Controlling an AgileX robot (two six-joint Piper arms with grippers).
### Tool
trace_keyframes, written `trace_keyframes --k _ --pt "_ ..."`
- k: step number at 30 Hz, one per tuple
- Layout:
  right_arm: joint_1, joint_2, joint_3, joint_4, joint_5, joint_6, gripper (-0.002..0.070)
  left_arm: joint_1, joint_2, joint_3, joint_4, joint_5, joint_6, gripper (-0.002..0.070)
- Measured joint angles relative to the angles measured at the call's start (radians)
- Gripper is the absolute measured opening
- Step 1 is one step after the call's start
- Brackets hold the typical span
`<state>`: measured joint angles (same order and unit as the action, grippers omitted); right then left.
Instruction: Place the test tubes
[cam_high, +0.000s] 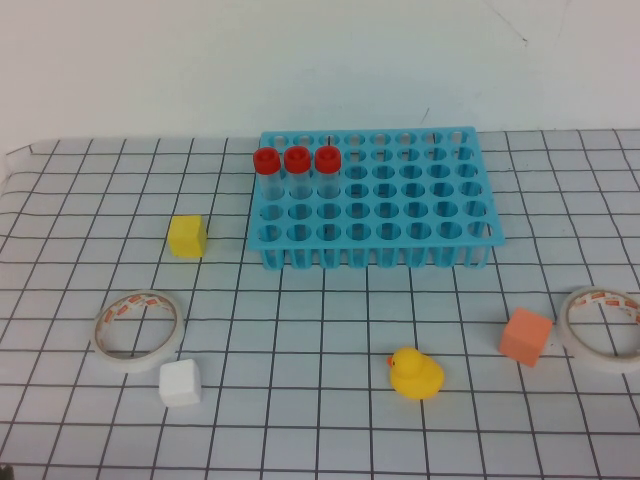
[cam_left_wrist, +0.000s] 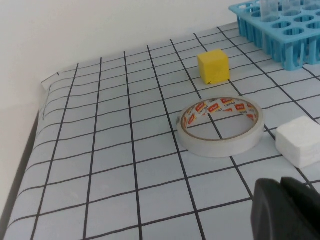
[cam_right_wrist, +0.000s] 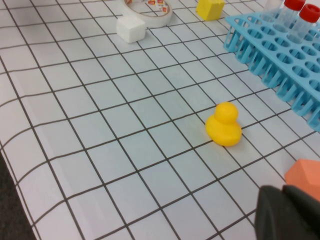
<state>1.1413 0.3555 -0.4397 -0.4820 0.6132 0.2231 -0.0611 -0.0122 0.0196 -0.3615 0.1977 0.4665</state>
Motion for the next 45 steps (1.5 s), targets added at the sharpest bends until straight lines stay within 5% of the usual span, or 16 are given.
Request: trace_keyframes --k 8,17,45 --pt "0.0 0.0 0.0 0.0 0.0 0.0 -0.0001 0.0 0.0 0.0 0.01 0.023 -0.033 0.0" --pt "0.0 0.0 0.0 0.0 0.0 0.0 -0.0001 0.0 -0.002 0.0 0.245 0.096 -0.366 0.0" --pt "0.0 0.0 0.0 -0.002 0.0 0.0 -0.0001 0.0 -0.002 -0.002 0.26 0.106 -0.319 -0.0001"
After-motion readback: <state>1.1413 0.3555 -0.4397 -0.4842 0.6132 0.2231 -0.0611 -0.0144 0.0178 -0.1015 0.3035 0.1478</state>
